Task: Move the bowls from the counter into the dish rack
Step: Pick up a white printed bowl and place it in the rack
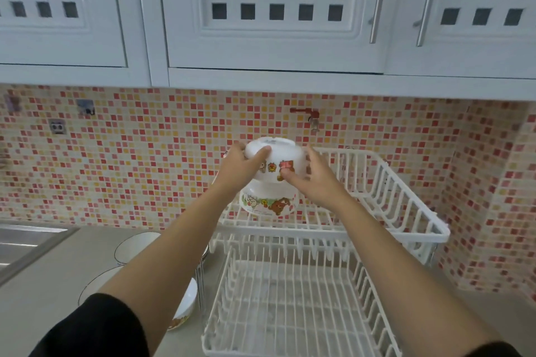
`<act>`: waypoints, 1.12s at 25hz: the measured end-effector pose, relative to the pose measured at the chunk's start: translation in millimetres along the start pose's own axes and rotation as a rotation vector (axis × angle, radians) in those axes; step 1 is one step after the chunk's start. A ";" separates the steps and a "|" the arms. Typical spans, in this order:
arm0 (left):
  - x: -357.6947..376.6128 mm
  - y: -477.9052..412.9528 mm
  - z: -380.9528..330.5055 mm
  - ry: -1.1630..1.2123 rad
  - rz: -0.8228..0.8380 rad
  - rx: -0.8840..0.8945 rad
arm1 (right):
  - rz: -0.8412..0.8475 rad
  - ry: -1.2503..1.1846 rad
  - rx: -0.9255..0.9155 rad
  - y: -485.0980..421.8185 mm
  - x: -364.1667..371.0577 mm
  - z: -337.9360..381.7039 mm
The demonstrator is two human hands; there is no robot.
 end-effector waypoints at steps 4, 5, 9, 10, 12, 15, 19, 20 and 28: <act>2.7 -6.4 13.1 -0.061 0.062 -0.155 | 0.109 0.219 0.015 -10.6 1.1 0.8; 4.0 -7.5 16.7 -0.091 0.098 -0.183 | 0.130 0.261 0.016 -11.5 2.2 0.9; 9.3 -7.7 21.2 -0.176 0.142 -0.214 | 0.197 0.331 0.045 -12.6 6.9 -2.3; 10.4 -7.0 21.9 -0.197 0.160 -0.222 | 0.206 0.343 0.045 -13.3 8.1 -4.4; 12.5 -6.7 23.6 -0.236 0.205 -0.233 | 0.213 0.380 0.058 -14.6 9.3 -7.8; 14.4 -5.8 26.8 -0.306 0.248 -0.251 | 0.234 0.433 0.083 -18.3 13.4 -13.0; 16.3 -3.5 25.3 -0.328 0.280 -0.271 | 0.250 0.425 0.109 -17.4 14.3 -12.8; 15.4 -1.9 22.1 -0.312 0.278 -0.259 | 0.248 0.423 0.110 -15.2 13.3 -10.4; -76.7 -9.0 -10.7 -0.292 0.037 -0.030 | 0.022 0.394 -0.128 1.3 39.5 79.6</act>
Point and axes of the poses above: each hand's wrist, its own y-axis away from the middle knuckle, its own x-axis out of the palm, z = x × y, the point moved 1 cm from there along -y, towards the middle knuckle, and after that the axes turned 9 degrees about x, right-handed, at the moved point
